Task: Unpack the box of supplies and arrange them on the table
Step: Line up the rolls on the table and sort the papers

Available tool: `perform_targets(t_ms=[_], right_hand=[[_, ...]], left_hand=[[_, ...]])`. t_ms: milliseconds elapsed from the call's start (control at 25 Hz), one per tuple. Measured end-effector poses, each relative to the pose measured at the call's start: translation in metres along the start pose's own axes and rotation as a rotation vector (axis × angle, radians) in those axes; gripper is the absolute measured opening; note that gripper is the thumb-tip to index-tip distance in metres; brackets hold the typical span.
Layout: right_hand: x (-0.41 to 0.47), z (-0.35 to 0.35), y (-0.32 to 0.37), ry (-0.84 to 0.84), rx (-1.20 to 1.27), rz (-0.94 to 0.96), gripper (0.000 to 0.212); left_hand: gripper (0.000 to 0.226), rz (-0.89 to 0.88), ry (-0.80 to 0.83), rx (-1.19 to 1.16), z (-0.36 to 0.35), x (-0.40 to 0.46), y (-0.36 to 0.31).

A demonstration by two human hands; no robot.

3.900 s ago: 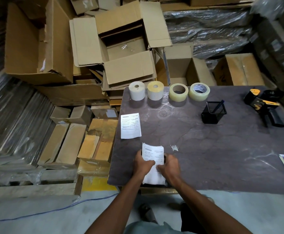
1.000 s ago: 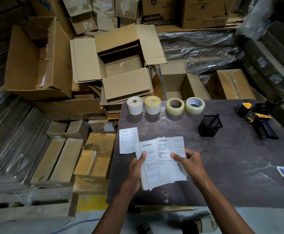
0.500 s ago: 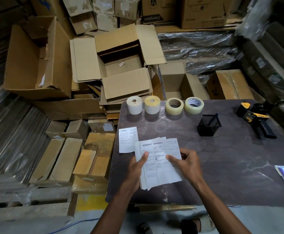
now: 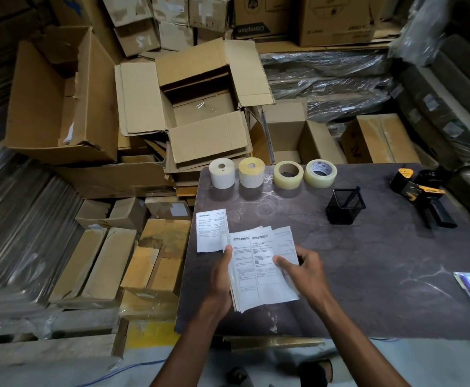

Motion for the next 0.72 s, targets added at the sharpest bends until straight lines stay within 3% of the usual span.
perform_targets(t_ms=[320, 720], right_hand=[[0.008, 0.015, 0.002, 0.078, 0.306, -0.149, 0.025], [0.012, 0.031, 0.0, 0.044, 0.258, -0.14, 0.028]], left_hand=[[0.028, -0.036, 0.032, 0.06, 0.001, -0.002, -0.004], [0.022, -0.053, -0.019, 0.055, 0.009, -0.003, -0.005]])
Point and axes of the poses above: each hand's wrist, its own x-axis towards the middle knuckle, its own z-axis out of the back of the hand, y = z × x, the point moved 1 cm from there along x, towards the middle knuckle, and after that the axes turned 7 degrees about -z, right-handed, at the moved point
